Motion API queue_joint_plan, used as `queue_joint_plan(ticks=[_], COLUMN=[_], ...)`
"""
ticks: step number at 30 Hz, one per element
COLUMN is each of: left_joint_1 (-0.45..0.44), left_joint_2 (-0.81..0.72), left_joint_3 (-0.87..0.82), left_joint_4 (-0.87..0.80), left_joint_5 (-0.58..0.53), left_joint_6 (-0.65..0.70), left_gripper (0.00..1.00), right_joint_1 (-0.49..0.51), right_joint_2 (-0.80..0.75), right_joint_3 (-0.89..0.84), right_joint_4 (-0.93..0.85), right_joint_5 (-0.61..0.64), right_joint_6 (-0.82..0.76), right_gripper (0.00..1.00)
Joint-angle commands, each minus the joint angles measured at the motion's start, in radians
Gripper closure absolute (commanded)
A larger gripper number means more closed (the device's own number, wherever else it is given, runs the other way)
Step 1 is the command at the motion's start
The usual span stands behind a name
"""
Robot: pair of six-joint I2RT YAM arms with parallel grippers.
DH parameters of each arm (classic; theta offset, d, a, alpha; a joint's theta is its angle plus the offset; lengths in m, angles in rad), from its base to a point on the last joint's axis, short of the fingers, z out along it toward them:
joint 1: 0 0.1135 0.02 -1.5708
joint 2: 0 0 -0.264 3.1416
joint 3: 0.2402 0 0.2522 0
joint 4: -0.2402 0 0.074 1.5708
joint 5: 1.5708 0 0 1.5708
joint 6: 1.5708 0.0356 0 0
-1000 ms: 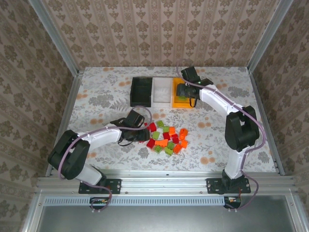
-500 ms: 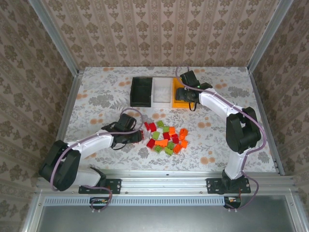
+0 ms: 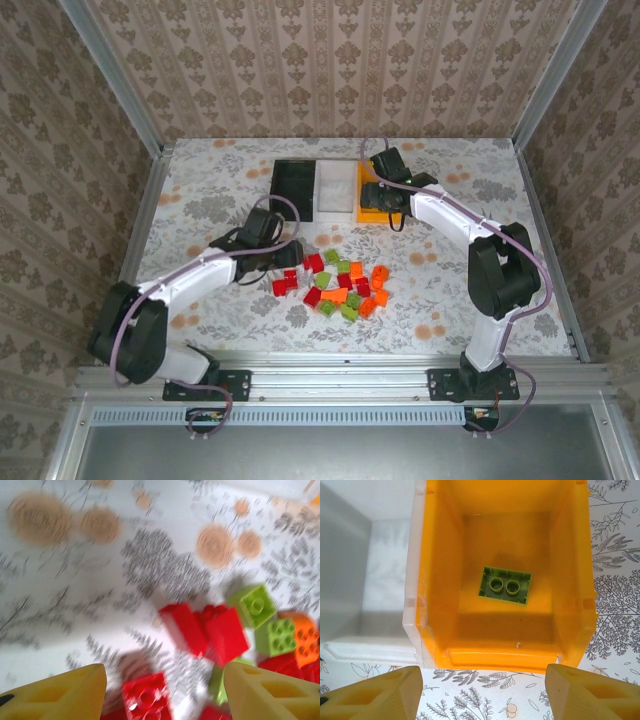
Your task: Sort the legos into containers by color
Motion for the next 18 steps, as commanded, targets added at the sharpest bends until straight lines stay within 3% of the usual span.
queue_joint_plan(ticks=[1,8,18], left_joint_1=[0.001,-0.024,-0.05], left_joint_2=[0.099,0.253,0.338], left_joint_3=[0.078,0.191,0.223], left_joint_4=[-0.018,-0.072,-0.079], left_joint_5=[0.033,0.0,-0.003], left_joint_6=[-0.035,-0.089,-0.144], left_gripper=[0.37,0.43,0.56], right_joint_1=[0.002,-0.007,-0.02], right_joint_2=[-0.043,-0.067,-0.09], right_joint_3=[-0.035,-0.081,-0.131], right_joint_4=[0.007,0.022,0.051], right_joint_5=[0.019,0.016,0.007], right_joint_6=[0.018,0.005,0.003], right_gripper=[0.33,0.34,0.35])
